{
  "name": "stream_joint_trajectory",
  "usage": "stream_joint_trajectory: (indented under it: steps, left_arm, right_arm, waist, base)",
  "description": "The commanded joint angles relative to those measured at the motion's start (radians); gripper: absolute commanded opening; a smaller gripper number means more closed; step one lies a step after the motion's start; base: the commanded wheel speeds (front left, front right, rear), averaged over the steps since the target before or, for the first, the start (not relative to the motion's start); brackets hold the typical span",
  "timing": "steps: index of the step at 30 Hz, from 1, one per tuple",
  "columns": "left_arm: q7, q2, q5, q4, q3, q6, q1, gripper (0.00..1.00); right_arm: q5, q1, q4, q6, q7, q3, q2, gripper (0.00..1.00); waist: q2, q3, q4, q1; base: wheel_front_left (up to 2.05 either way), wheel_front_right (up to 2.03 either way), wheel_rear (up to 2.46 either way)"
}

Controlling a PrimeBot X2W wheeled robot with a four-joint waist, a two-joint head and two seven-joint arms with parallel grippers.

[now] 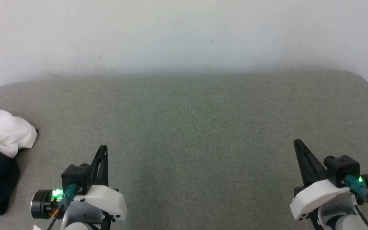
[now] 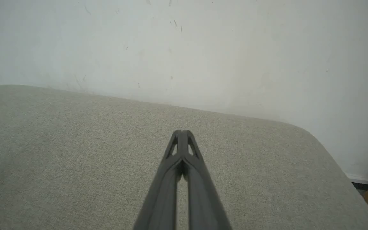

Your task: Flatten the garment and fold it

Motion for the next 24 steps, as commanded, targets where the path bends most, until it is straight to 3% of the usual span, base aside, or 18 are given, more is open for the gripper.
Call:
stream_joint_trajectory:
  steps: [1, 20, 21, 24]
  left_arm:
    - [0.0, -0.005, 0.006, -0.006, 0.004, -0.008, 0.002, 0.0]
    - [0.0, -0.005, 0.006, -0.006, 0.004, -0.008, 0.002, 0.0]
    - [0.0, 0.0, 0.0, 0.0, 0.0, 0.0, 0.0, 1.0]
    - [0.0, 0.001, 0.0, 0.001, -0.001, 0.001, 0.0, 1.0]
  right_arm:
    - [-0.008, -0.006, -0.007, -0.002, 0.0, -0.001, 0.004, 0.0]
    - [-0.008, -0.006, -0.007, -0.002, 0.0, -0.001, 0.004, 0.0]
    - [0.0, 0.0, 0.001, 0.0, 0.0, 0.0, 0.0, 1.0]
    - [0.001, 0.0, 0.002, 0.0, 0.0, 0.0, -0.001, 1.0]
  waist:
    - [-0.0001, 0.0, 0.0, 0.0]
    - [-0.0001, 0.0, 0.0, 0.0]
    - [-0.0001, 0.0, 0.0, 0.0]
    - [-0.0001, 0.0, 0.0, 0.0]
  base:
    - [0.0, 0.0, 0.0]
    - [0.0, 0.0, 0.0]
    - [0.0, 0.0, 0.0]
    - [0.0, 0.0, 0.0]
